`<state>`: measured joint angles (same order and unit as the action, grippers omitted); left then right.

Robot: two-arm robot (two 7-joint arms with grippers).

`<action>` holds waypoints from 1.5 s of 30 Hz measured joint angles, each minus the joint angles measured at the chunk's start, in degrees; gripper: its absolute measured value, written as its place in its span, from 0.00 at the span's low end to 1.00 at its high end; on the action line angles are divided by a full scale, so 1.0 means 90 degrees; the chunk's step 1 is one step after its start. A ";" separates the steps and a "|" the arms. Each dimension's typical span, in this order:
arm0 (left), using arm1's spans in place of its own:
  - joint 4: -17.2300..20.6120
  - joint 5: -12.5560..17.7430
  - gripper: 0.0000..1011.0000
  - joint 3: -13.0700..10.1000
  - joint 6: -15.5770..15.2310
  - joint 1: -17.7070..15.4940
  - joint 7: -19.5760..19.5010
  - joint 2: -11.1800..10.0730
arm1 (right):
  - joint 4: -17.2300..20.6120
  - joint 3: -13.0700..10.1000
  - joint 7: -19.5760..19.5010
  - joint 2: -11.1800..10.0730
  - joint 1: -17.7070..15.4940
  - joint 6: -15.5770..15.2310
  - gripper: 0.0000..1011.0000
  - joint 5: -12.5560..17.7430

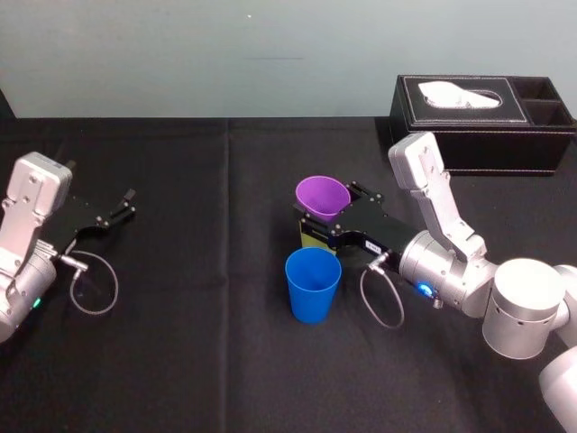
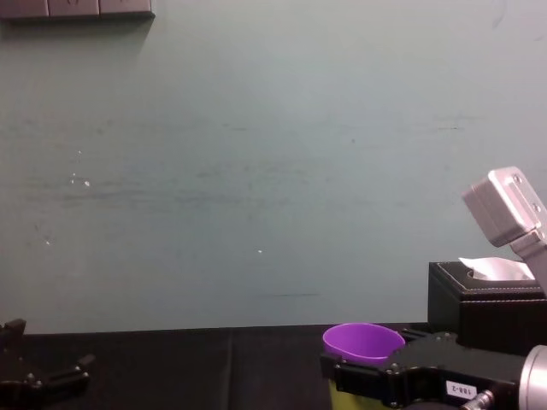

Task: Stack the three plastic cups sequentially using one hand.

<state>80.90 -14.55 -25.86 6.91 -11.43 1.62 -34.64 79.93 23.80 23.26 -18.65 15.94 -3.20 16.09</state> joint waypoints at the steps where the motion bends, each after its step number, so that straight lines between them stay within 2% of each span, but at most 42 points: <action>1: 0.0000 0.0000 1.00 0.0000 0.0000 0.0000 0.0000 0.0000 | 0.0000 0.0000 0.0000 0.0000 0.0000 0.0000 0.74 0.0000; 9: 0.0000 0.0000 1.00 -0.0001 0.0000 0.0000 0.0000 0.0000 | 0.0000 0.0000 0.0000 -0.0002 0.0001 -0.0001 0.75 0.0002; 12: 0.0000 0.0000 1.00 0.0000 0.0000 0.0000 0.0000 0.0000 | 0.0000 0.0000 -0.0001 -0.0003 0.0002 -0.0001 0.84 0.0002; 14: 0.0000 0.0000 1.00 0.0000 0.0000 0.0000 0.0000 0.0000 | 0.0000 0.0000 -0.0002 -0.0003 0.0003 -0.0001 0.86 0.0002; 18: 0.0000 0.0000 1.00 0.0000 0.0000 0.0000 0.0000 0.0000 | 0.0000 0.0000 -0.0002 -0.0003 0.0004 0.0000 0.98 0.0002; 24: 0.0000 0.0000 1.00 0.0000 0.0000 0.0000 0.0000 0.0000 | 0.0019 -0.0011 -0.0004 -0.0004 0.0000 0.0022 0.99 0.0007; 32: 0.0000 0.0000 1.00 0.0000 0.0000 0.0000 0.0000 0.0000 | 0.0314 -0.0216 -0.0095 -0.0071 -0.0160 0.0193 0.99 0.0063; 37: 0.0000 0.0000 1.00 0.0000 0.0000 0.0000 0.0000 0.0000 | 0.0676 -0.0373 -0.0061 -0.0264 -0.0369 0.0111 0.99 0.0204; 41: 0.0000 0.0000 1.00 0.0000 0.0000 0.0000 0.0000 0.0000 | 0.1002 -0.0527 0.0020 -0.0517 -0.0683 0.0074 0.99 0.0355; 44: 0.0000 0.0000 1.00 0.0000 0.0000 0.0000 0.0000 0.0000 | 0.1292 -0.0665 0.0099 -0.0824 -0.1042 0.0114 0.99 0.0439; 45: 0.0000 0.0000 1.00 0.0000 0.0000 0.0000 0.0000 0.0000 | 0.1292 -0.0665 0.0099 -0.0824 -0.1042 0.0114 0.99 0.0439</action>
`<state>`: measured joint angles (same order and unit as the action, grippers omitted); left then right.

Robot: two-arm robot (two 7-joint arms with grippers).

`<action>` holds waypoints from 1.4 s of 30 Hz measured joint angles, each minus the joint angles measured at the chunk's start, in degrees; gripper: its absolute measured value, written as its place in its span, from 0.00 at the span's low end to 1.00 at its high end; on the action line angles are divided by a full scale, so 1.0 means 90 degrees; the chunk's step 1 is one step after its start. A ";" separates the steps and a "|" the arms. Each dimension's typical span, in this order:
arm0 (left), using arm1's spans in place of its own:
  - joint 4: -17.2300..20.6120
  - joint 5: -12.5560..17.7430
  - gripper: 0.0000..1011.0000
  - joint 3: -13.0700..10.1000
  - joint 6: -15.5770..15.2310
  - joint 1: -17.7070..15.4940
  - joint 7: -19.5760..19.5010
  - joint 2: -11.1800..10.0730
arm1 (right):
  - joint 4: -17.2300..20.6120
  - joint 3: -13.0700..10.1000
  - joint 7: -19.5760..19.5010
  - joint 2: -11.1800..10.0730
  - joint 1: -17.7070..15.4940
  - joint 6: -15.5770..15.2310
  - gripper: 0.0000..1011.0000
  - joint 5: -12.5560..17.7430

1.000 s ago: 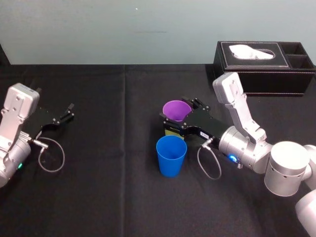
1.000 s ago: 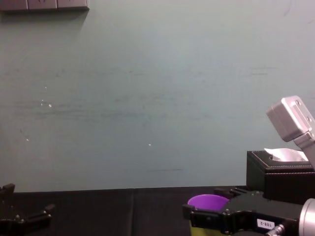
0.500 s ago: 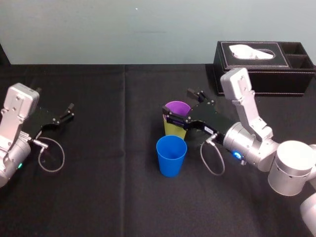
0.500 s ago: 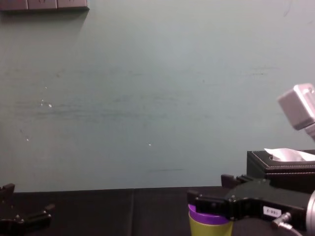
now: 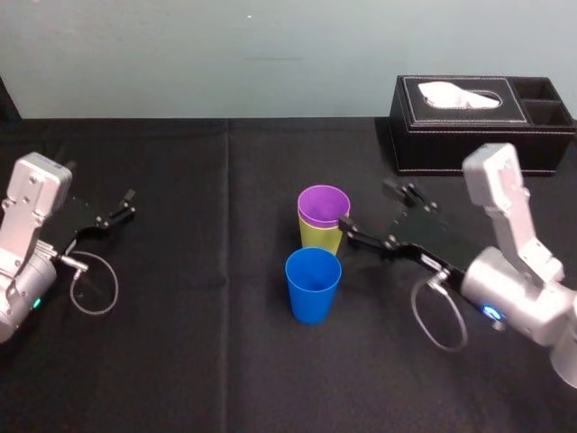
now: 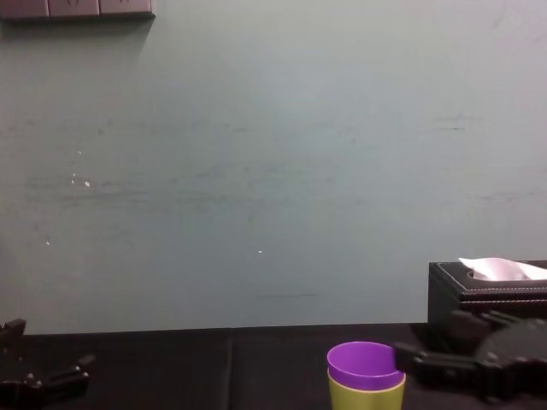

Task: Stack the three plastic cups sequentially using one hand.

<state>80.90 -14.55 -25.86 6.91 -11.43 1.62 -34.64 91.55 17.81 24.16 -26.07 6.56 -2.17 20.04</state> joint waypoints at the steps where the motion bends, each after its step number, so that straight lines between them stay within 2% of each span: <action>1: 0.0000 0.0000 1.00 0.0000 0.0000 0.0000 0.0000 0.0000 | 0.0058 -0.0033 0.0018 -0.0073 -0.0078 0.0015 0.99 0.0013; 6: 0.0000 0.0000 1.00 0.0000 0.0000 0.0000 0.0000 0.0000 | 0.0401 -0.0259 0.0155 -0.0557 -0.0596 0.0190 0.99 0.0060; 8: 0.0000 0.0000 1.00 0.0000 0.0000 0.0000 0.0000 0.0000 | 0.0513 -0.0346 0.0283 -0.0819 -0.0875 0.0286 0.99 0.0070; 9: 0.0000 0.0000 1.00 0.0000 0.0000 0.0000 0.0000 0.0000 | 0.0513 -0.0346 0.0283 -0.0819 -0.0875 0.0286 0.99 0.0070; 10: 0.0000 0.0000 1.00 0.0000 0.0000 0.0000 0.0000 0.0000 | 0.0540 -0.0370 0.0344 -0.0937 -0.1008 0.0325 0.99 0.0069; 16: 0.0000 0.0000 1.00 0.0000 0.0000 0.0000 0.0000 0.0000 | 0.0497 -0.0338 0.0606 -0.1237 -0.1411 0.0549 0.99 0.0041; 21: 0.0000 0.0000 1.00 0.0000 0.0000 0.0000 0.0000 0.0000 | 0.0361 -0.0193 0.0791 -0.1230 -0.1462 0.0848 0.99 -0.0004; 25: 0.0000 0.0000 1.00 0.0000 0.0000 0.0000 0.0000 0.0000 | 0.0199 -0.0015 0.0969 -0.1082 -0.1304 0.1147 0.99 -0.0026; 32: 0.0000 0.0000 1.00 0.0000 0.0000 0.0000 0.0000 0.0000 | -0.0033 0.0231 0.1168 -0.0865 -0.0986 0.1264 0.99 0.0067; 42: 0.0000 0.0000 1.00 0.0000 0.0000 0.0000 0.0000 0.0000 | -0.0308 0.0517 0.1255 -0.0645 -0.0633 0.1221 0.99 0.0164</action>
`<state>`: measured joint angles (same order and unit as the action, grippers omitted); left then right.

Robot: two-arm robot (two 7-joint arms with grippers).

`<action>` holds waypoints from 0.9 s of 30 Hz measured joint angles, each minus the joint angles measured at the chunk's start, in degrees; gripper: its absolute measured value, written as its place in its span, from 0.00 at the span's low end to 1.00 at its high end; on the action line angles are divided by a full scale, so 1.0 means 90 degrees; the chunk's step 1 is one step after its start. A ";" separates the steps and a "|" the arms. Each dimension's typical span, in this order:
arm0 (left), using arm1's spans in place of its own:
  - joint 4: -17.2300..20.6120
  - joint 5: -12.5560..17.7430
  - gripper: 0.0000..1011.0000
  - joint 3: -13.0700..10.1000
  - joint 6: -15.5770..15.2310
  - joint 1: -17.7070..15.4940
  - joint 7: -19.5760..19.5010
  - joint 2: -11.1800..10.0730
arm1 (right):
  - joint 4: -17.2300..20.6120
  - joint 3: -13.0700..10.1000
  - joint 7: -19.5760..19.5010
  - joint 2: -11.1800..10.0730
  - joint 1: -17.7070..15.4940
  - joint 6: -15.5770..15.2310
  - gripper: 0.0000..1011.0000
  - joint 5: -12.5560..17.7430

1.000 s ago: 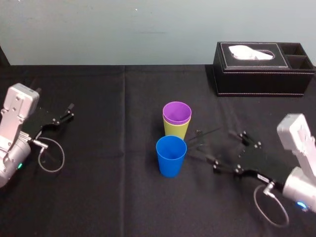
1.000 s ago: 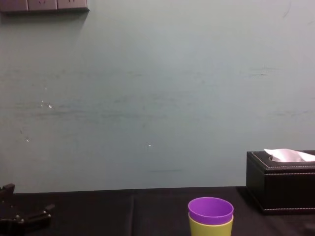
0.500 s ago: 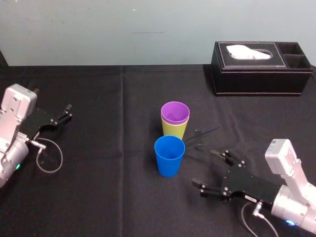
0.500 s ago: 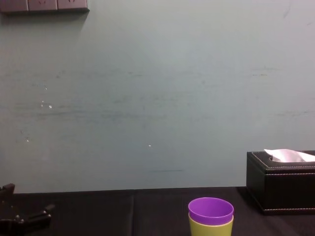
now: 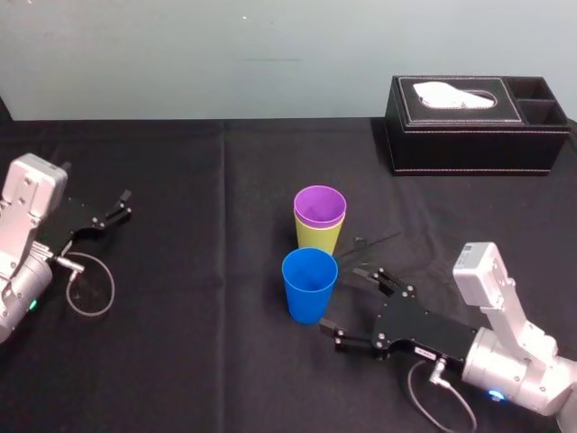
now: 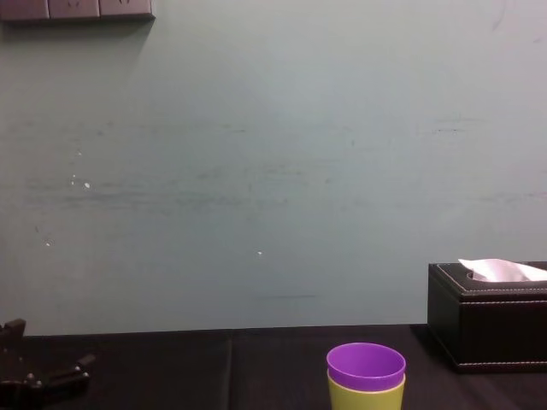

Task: Stack the three plastic cups sequentially using one hand.

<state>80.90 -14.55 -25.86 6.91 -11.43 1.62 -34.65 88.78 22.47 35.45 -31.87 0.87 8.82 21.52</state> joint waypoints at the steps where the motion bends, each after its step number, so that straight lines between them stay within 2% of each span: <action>1: 0.0000 0.0000 1.00 0.0000 0.0000 0.0000 0.0000 0.0000 | -0.0017 0.0017 -0.0001 0.0015 0.0025 -0.0005 0.99 0.0003; 11: 0.0000 0.0000 1.00 0.0000 0.0000 0.0000 0.0000 0.0000 | -0.0242 0.0200 -0.0043 0.0221 0.0331 -0.0122 0.99 0.0064; 27: 0.0000 0.0000 1.00 0.0000 0.0000 0.0000 0.0000 0.0000 | -0.0611 0.0458 -0.0172 0.0549 0.0723 -0.0149 0.99 -0.0054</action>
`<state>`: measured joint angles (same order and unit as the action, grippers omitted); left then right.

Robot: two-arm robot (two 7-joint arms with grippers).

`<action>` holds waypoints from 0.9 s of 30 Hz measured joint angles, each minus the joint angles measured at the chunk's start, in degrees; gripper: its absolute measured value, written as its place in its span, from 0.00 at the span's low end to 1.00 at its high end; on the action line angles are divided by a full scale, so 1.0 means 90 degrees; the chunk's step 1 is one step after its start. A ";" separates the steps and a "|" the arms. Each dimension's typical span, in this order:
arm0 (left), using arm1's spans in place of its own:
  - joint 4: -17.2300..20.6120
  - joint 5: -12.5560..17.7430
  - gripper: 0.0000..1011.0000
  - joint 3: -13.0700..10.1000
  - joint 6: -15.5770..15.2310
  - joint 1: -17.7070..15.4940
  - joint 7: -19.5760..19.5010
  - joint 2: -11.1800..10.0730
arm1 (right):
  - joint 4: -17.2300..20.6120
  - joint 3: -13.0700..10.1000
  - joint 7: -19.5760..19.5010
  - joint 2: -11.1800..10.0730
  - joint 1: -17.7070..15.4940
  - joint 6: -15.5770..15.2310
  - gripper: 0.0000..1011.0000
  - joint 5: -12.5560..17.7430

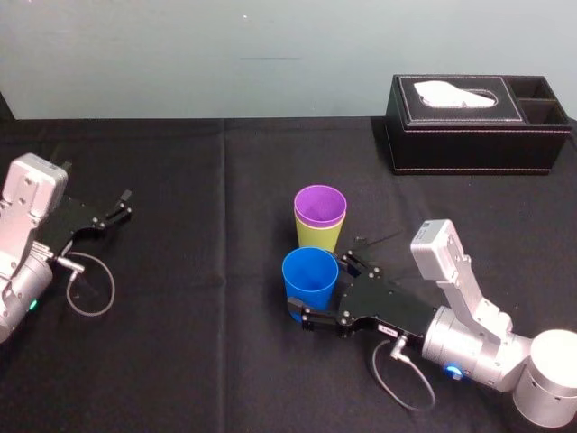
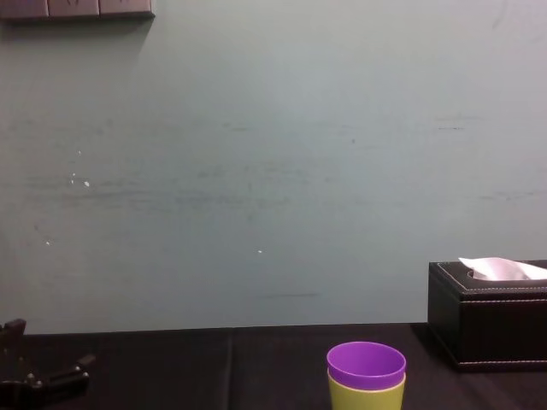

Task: Stack the three plastic cups sequentially using one hand.

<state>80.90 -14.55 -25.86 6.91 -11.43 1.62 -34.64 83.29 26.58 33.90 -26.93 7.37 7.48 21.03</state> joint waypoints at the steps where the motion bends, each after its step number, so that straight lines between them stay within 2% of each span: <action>1: 0.0000 0.0000 1.00 0.0000 0.0000 0.0000 0.0000 0.0000 | -0.0014 0.0008 -0.0002 0.0015 0.0014 0.0006 0.99 -0.0004; 11: 0.0000 0.0000 1.00 0.0000 0.0000 0.0000 0.0000 0.0000 | -0.0161 0.0098 -0.0066 0.0191 0.0164 0.0048 0.99 -0.0066; 27: 0.0000 0.0000 1.00 0.0000 0.0000 0.0000 0.0000 0.0000 | -0.0154 0.0092 -0.0068 0.0182 0.0157 0.0052 0.99 -0.0070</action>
<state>80.90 -14.55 -25.86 6.91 -11.43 1.62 -34.65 81.90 27.42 33.29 -25.29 8.78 7.95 20.41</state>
